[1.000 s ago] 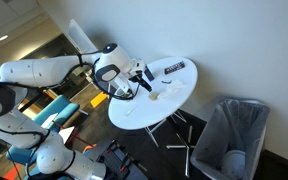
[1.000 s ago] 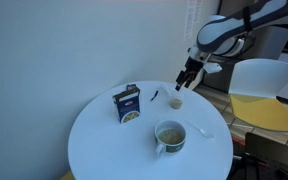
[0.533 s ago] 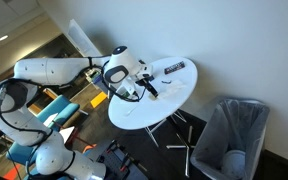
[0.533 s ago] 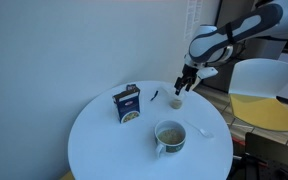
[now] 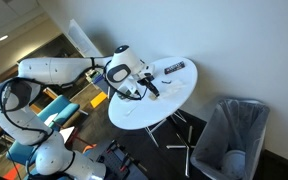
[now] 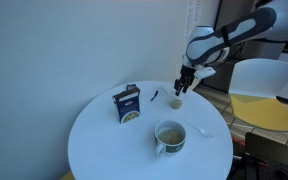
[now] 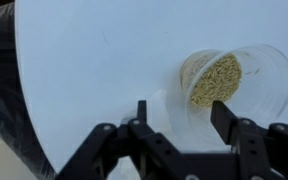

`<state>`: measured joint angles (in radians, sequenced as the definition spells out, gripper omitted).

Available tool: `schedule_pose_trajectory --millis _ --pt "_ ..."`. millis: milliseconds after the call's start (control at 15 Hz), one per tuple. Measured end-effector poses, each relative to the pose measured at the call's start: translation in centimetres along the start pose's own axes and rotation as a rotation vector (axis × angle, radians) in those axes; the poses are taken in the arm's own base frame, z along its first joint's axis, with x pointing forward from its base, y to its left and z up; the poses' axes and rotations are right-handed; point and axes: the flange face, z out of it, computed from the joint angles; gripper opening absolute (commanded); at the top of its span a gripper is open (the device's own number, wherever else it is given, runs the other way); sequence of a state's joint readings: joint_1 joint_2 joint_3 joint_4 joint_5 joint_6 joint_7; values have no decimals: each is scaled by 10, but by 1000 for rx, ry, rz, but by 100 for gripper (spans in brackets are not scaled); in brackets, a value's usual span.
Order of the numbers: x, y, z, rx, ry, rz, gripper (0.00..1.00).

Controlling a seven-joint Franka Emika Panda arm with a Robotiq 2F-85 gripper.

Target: Pour the contents in the clear cup into the white and green mug

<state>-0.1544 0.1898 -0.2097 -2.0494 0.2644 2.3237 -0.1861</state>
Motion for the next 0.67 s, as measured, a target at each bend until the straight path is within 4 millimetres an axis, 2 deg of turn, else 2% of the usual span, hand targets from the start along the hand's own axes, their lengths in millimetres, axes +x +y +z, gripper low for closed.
schedule_pose_trajectory --millis 333,667 --pt "3 -7 3 3 -2 -12 0" --pt "7 -19 0 11 9 -31 1"
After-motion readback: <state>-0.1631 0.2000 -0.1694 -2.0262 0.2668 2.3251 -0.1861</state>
